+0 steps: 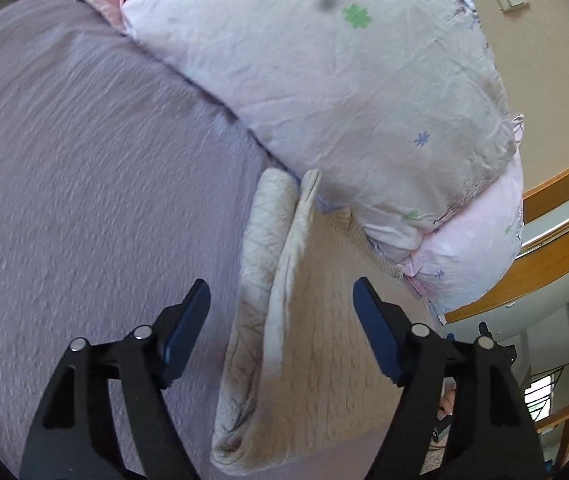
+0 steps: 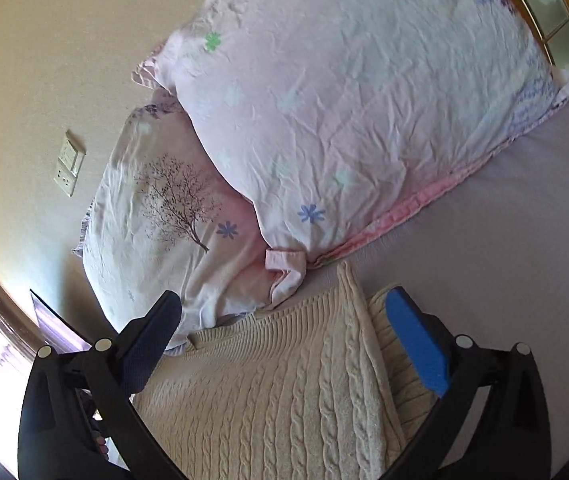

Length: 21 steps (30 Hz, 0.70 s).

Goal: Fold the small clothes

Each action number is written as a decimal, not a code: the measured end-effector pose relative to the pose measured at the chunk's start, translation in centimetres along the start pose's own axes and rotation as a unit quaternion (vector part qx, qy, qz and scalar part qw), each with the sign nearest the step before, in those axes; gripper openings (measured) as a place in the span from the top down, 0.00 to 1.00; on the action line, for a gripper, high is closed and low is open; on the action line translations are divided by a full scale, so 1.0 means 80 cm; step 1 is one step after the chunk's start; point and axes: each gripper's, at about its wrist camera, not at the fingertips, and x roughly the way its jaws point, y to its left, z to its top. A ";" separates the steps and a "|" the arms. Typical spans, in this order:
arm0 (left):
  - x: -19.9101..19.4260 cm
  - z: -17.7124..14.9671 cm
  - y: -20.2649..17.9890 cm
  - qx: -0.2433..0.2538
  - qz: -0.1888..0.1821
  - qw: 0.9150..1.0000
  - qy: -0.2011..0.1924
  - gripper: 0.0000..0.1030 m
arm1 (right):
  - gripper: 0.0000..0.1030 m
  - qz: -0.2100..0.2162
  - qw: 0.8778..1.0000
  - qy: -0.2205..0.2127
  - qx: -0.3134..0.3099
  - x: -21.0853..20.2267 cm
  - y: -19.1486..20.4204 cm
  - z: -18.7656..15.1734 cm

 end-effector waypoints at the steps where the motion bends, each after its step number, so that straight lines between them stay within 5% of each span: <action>1: 0.008 -0.003 0.003 -0.007 -0.002 1.000 0.009 0.32 | 0.01 -0.002 1.000 0.005 -0.001 0.002 -0.001 0.000; 4: 0.013 -0.009 0.000 0.007 -0.011 1.000 0.004 0.35 | 0.01 -0.002 1.000 0.011 -0.003 0.002 0.001 -0.004; 6: 0.019 -0.013 -0.001 -0.002 -0.034 0.999 0.016 0.48 | 0.01 0.001 1.000 0.015 -0.003 0.005 0.002 -0.007; 8: 0.033 -0.022 0.006 -0.036 -0.051 0.998 0.029 0.77 | 0.01 0.008 1.000 0.023 0.001 0.008 0.002 -0.010; 9: 0.039 -0.026 0.012 -0.059 -0.059 0.996 0.028 0.82 | 0.01 0.013 1.000 0.027 0.004 0.009 0.001 -0.010; 14: 0.033 -0.034 0.001 -0.121 -0.123 0.985 0.000 0.86 | 0.01 0.040 0.999 0.021 0.015 -0.001 0.001 -0.005; 17: 0.032 -0.040 -0.065 -0.085 -0.179 0.980 -0.010 0.87 | 0.01 0.051 0.999 -0.001 0.016 -0.018 0.002 0.003; 21: 0.087 -0.066 -0.187 -0.038 -0.275 0.960 0.029 0.87 | 0.01 0.040 0.999 -0.031 -0.004 -0.043 0.001 0.016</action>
